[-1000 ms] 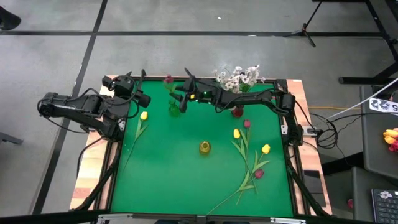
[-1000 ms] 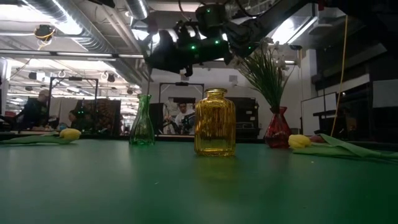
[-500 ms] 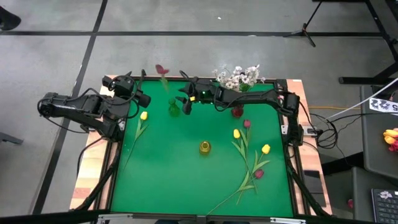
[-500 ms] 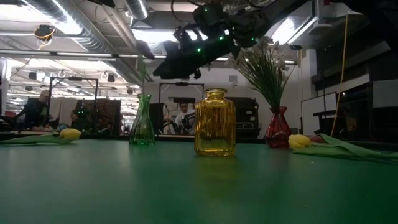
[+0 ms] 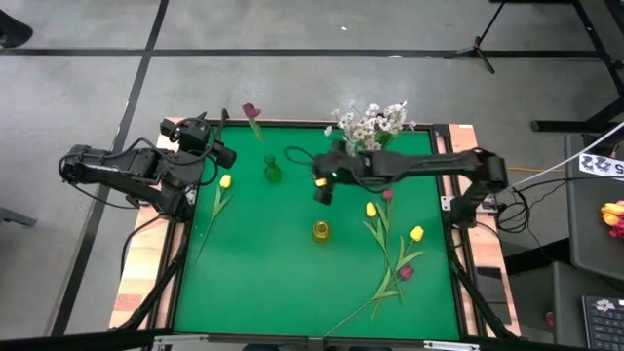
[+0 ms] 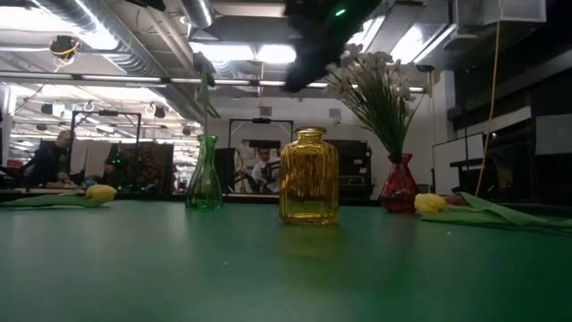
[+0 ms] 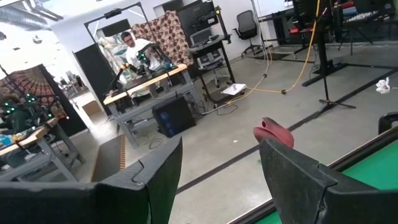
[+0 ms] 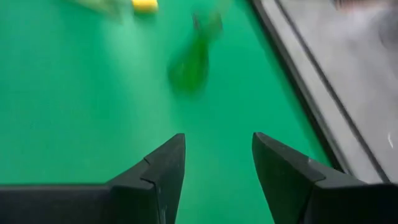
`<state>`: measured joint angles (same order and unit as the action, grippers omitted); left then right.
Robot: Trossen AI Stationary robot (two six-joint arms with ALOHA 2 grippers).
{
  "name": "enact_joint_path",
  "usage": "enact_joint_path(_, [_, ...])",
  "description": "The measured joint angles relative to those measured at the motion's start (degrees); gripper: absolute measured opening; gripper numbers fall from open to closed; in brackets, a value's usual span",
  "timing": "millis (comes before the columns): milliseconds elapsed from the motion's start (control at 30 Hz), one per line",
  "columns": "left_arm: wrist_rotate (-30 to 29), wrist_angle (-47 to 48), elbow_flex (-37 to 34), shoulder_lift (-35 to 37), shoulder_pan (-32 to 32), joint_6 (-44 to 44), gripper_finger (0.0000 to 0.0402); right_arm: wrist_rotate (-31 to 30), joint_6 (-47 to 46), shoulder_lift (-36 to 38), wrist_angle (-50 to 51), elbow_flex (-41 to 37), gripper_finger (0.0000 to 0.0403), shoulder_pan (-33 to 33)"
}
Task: Sort flowers into vase by color
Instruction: Put the left red flower into the green vase
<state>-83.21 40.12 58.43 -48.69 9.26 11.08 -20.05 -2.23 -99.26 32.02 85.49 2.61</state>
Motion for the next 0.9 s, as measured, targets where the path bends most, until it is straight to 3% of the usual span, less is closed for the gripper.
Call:
enact_joint_path(233, [3.5,0.0,0.0,0.0,0.0,2.8,0.0214,-1.3,-28.1,6.7,38.4,0.0,0.0189,-6.6])
enact_joint_path(367, [6.3,0.0,0.0,-0.1,0.0,4.7,0.0214,-4.1,-49.7,8.0,59.2,-0.2,0.0189,-12.8])
enact_joint_path(533, [8.7,0.3,0.0,-0.1,0.0,5.5,0.0214,1.0,-63.2,15.0,48.7,-7.8,0.0189,-18.3])
enact_joint_path(767, [9.7,4.0,0.0,-0.4,0.0,8.4,0.0214,3.7,-85.8,24.3,47.0,-25.7,0.0189,-23.0])
enact_joint_path(900, [9.8,6.5,-0.1,-0.7,0.0,10.7,0.0214,5.0,-90.0,28.1,34.6,-34.8,0.0189,-23.1])
